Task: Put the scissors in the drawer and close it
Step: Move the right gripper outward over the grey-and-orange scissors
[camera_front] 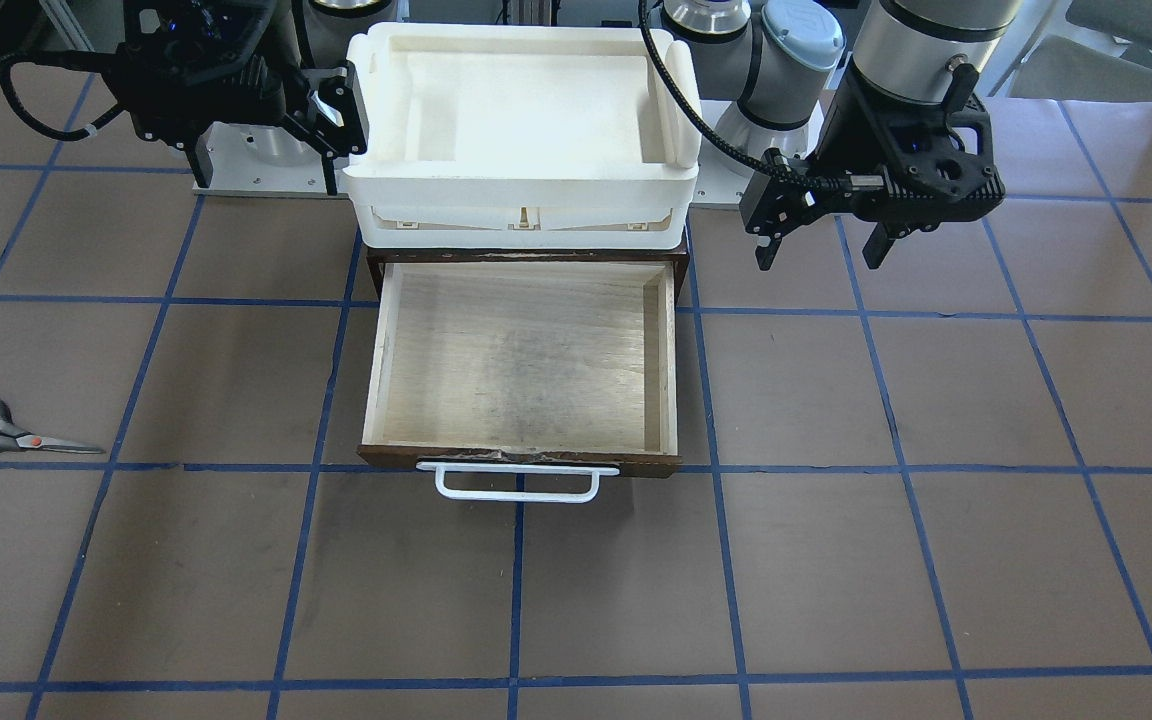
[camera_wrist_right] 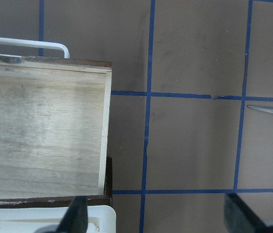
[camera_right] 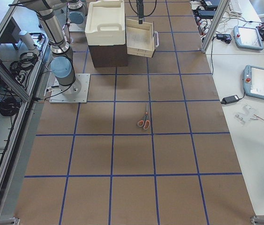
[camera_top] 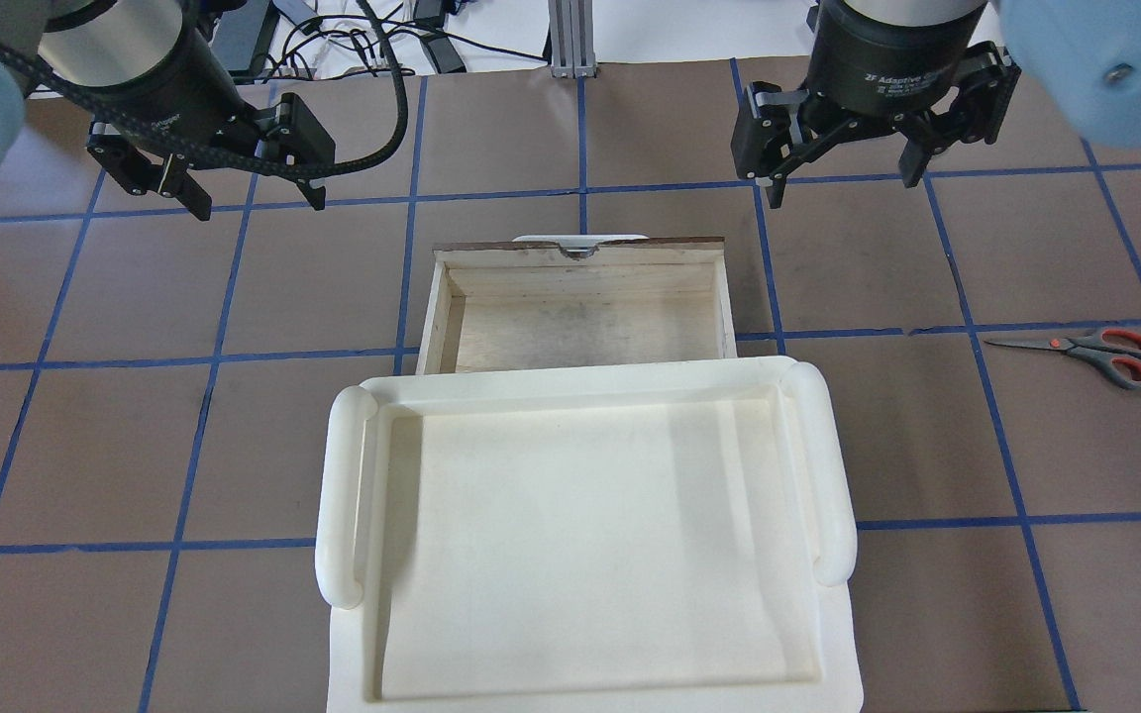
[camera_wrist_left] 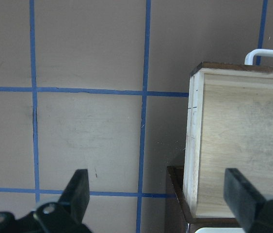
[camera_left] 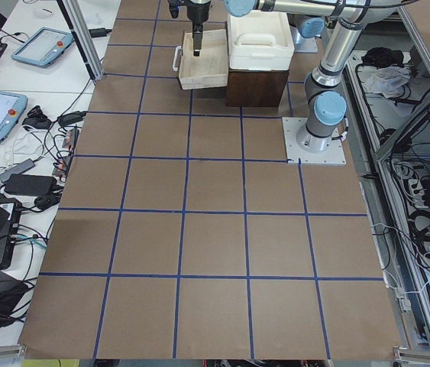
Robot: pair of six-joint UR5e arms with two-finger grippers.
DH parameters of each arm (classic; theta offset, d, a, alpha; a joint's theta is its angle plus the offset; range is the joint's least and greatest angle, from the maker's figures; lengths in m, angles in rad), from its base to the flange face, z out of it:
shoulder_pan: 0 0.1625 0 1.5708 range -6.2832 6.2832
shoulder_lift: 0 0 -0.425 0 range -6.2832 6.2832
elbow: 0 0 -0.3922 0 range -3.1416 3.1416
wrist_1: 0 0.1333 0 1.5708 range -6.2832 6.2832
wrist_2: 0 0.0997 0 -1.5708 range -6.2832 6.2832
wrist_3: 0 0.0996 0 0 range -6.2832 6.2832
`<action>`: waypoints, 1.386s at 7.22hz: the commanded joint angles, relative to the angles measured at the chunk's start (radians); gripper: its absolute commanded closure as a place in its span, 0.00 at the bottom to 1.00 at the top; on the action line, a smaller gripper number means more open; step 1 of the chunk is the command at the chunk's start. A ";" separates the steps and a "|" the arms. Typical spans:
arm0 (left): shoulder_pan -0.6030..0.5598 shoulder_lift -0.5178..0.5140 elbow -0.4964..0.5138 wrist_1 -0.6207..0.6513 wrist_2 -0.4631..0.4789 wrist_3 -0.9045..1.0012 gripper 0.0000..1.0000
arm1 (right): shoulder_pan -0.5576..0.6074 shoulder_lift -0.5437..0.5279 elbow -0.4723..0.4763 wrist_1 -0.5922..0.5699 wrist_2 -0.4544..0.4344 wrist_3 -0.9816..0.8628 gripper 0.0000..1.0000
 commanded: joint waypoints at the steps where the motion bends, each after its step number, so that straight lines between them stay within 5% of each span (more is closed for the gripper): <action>1: 0.000 0.000 0.000 0.000 0.000 0.000 0.00 | 0.000 0.001 0.002 0.001 0.000 -0.002 0.00; 5: 0.000 0.002 0.000 0.000 0.000 0.000 0.00 | -0.034 0.002 0.004 0.015 0.035 -0.151 0.00; 7: 0.000 0.002 0.000 0.000 0.000 0.000 0.00 | -0.162 0.006 0.025 0.022 0.072 -0.335 0.00; 10: 0.000 0.008 0.000 -0.002 0.000 0.000 0.00 | -0.375 0.004 0.119 -0.031 0.046 -0.993 0.03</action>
